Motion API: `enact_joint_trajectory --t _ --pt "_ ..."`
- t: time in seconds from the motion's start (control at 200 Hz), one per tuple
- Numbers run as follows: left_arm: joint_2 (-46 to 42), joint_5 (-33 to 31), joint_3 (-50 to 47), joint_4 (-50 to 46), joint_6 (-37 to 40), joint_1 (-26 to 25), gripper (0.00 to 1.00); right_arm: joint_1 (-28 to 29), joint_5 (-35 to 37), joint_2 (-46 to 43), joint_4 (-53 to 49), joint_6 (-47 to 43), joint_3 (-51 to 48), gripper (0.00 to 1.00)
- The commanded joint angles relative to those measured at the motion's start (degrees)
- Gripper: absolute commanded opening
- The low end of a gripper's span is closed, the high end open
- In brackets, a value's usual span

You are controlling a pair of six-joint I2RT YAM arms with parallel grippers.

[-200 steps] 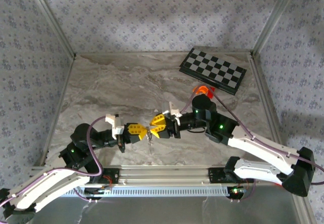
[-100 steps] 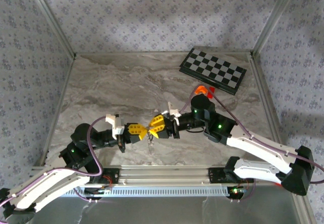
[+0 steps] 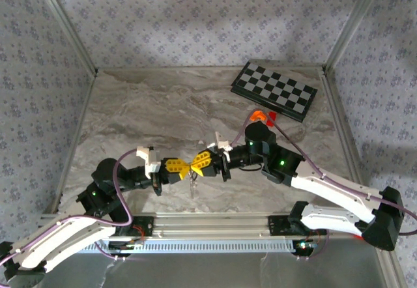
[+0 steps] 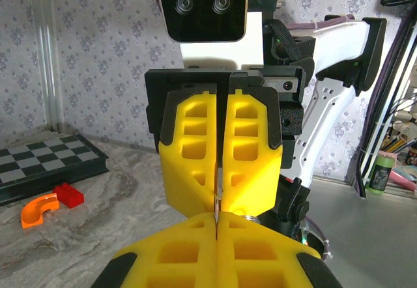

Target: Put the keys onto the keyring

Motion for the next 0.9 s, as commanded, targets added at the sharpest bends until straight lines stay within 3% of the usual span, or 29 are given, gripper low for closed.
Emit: enact_joint_trajectory --t 0.0,0.125,0.245,0.39,0.52,0.67,0.895 --pt "-0.1 0.2 0.8 3.1 1.0 -0.6 0.00 0.4 -0.3 0.1 -1.9 -1.1 1.3 0.10" --pt "-0.1 -0.1 1.1 2.6 1.1 -0.6 0.00 0.5 0.8 0.1 -4.3 -2.5 2.0 0.00" --pt "-0.3 -2.1 2.6 -1.8 1.9 -0.7 0.00 0.9 2.7 -0.7 -9.6 -6.0 3.6 0.00" --pt "0.2 -8.4 7.5 -14.6 4.5 -0.9 0.27 2.0 7.5 -1.2 -18.6 -11.6 6.9 0.00" --pt "3.5 -16.2 13.4 -25.9 6.6 -3.1 0.33 3.9 15.3 0.2 -28.3 -16.1 11.7 0.00" --pt "6.5 -15.2 17.4 -32.3 6.8 -4.3 0.34 4.3 20.0 2.8 -37.6 -18.0 16.7 0.00" --pt "8.3 -9.6 19.0 -33.5 7.5 -6.0 0.35 3.9 18.9 5.2 -44.5 -18.6 22.6 0.00"
